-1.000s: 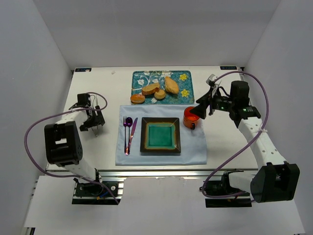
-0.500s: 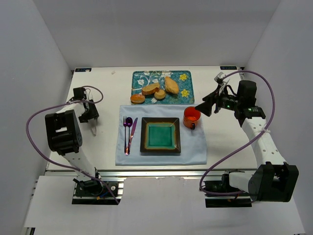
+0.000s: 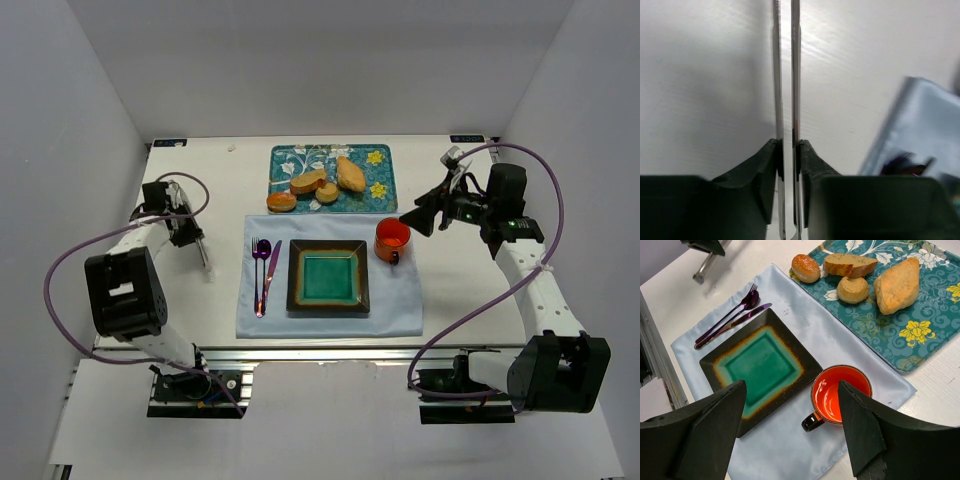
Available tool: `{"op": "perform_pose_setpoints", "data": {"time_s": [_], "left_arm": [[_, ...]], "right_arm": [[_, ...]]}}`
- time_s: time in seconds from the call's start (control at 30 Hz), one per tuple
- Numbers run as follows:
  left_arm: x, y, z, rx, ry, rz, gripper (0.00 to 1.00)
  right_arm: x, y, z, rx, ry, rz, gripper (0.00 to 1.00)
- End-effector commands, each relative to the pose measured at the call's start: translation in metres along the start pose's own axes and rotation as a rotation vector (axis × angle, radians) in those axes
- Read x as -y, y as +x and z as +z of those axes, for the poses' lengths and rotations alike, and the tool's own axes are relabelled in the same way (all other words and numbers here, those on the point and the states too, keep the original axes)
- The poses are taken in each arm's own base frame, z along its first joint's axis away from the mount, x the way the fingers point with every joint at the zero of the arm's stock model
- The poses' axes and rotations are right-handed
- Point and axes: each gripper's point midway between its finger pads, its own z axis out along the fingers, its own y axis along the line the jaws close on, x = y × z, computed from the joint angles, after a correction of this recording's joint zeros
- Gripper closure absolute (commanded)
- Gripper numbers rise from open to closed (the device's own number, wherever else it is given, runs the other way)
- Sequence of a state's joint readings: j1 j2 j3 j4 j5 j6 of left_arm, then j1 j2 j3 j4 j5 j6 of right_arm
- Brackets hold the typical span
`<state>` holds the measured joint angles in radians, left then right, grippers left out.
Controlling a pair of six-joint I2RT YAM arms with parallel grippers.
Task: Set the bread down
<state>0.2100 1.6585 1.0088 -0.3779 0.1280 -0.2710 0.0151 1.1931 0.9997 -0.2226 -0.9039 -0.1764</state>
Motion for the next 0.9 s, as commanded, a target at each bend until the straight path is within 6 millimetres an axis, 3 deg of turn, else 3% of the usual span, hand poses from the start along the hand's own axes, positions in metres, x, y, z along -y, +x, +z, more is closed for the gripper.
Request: {"op": "perform_pose_setpoints", "data": {"time_s": [0.0, 0.03, 0.17, 0.53, 0.67, 0.7, 0.73, 0.87], "left_arm": [[0.058, -0.043, -0.049, 0.128, 0.238, -0.059, 0.62], [0.068, -0.047, -0.058, 0.136, 0.278, -0.081, 0.59], [0.117, -0.046, -0.082, 0.084, 0.436, -0.051, 0.49], [0.223, -0.052, -0.121, 0.030, 0.639, 0.038, 0.48], [0.259, -0.045, -0.121, -0.011, 0.684, 0.070, 0.48], [0.265, -0.039, -0.111, -0.039, 0.674, 0.073, 0.48], [0.280, -0.036, -0.116, -0.044, 0.693, 0.097, 0.48], [0.305, -0.028, -0.103, -0.077, 0.685, 0.124, 0.48]], "right_arm": [[-0.002, -0.019, -0.001, 0.047, -0.020, -0.047, 0.21], [0.006, -0.019, -0.006, 0.053, 0.006, -0.038, 0.21], [0.006, -0.017, -0.008, 0.058, 0.009, -0.033, 0.21], [0.004, -0.011, -0.015, 0.066, 0.024, -0.026, 0.21], [0.003, -0.009, -0.016, 0.069, 0.028, -0.018, 0.21], [0.004, -0.009, -0.017, 0.073, 0.030, -0.020, 0.21], [0.003, -0.009, -0.018, 0.074, 0.030, -0.015, 0.21], [0.002, -0.007, -0.019, 0.077, 0.031, -0.011, 0.21]]}}
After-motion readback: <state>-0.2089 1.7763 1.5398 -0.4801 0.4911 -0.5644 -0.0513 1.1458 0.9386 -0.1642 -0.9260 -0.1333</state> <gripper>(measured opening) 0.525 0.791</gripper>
